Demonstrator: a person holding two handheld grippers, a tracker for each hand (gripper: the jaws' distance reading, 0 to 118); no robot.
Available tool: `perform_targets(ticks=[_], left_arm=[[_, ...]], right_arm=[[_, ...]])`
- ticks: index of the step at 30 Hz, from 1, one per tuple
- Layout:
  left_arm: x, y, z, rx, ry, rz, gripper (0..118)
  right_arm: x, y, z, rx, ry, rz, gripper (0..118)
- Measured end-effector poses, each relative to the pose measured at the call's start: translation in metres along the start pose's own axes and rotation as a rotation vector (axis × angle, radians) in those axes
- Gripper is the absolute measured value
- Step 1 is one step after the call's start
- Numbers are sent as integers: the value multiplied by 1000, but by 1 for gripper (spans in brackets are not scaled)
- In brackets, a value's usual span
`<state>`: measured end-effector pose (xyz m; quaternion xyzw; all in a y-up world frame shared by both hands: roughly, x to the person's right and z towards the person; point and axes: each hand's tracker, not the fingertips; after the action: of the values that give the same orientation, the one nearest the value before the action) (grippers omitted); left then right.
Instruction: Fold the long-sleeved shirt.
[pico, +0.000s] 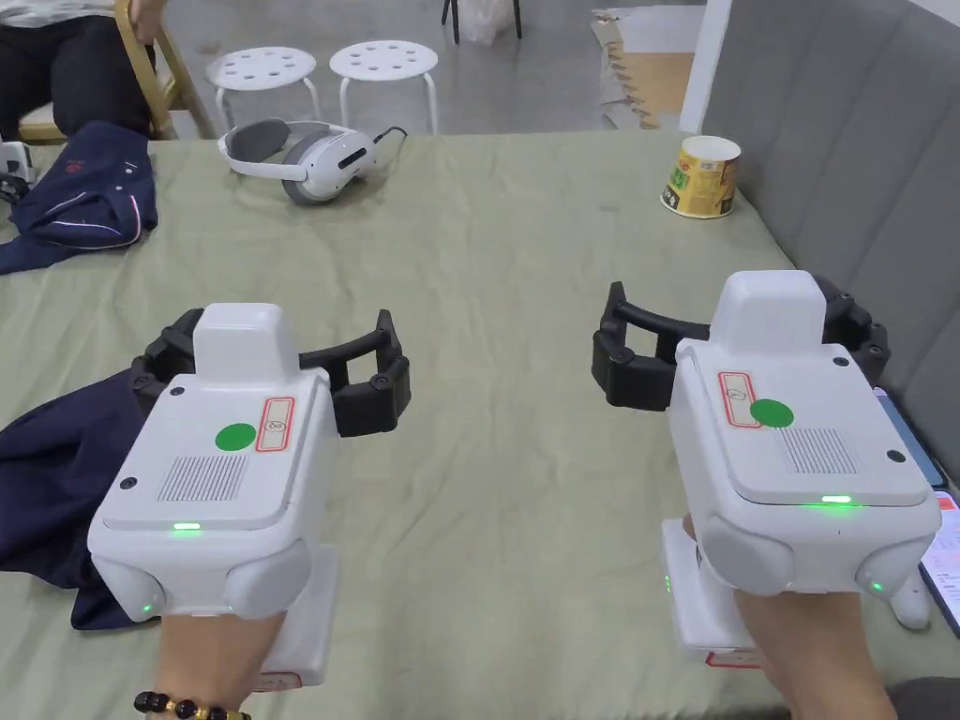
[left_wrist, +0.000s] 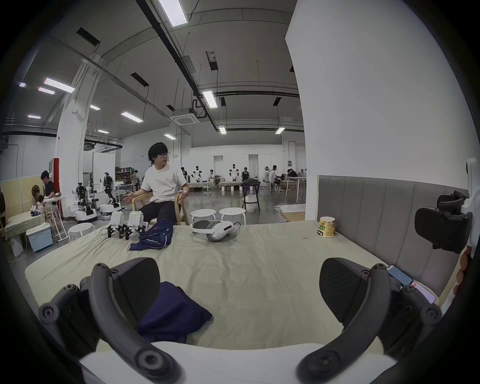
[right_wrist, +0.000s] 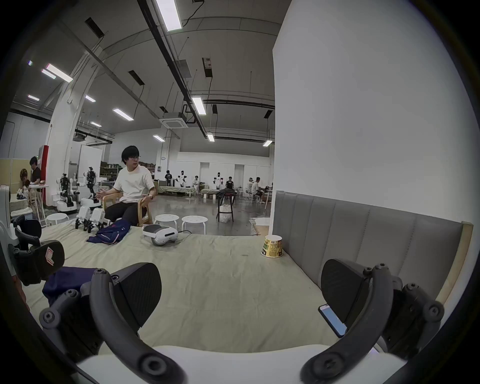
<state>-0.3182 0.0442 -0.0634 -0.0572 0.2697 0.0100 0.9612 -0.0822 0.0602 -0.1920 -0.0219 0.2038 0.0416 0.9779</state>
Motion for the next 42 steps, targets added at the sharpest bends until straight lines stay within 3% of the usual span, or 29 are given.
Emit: perform_targets(ticks=[42], left_arm=[[3,4,4,5,-18,2,111]], right_arm=[[2,2,3,5,2,17,118]])
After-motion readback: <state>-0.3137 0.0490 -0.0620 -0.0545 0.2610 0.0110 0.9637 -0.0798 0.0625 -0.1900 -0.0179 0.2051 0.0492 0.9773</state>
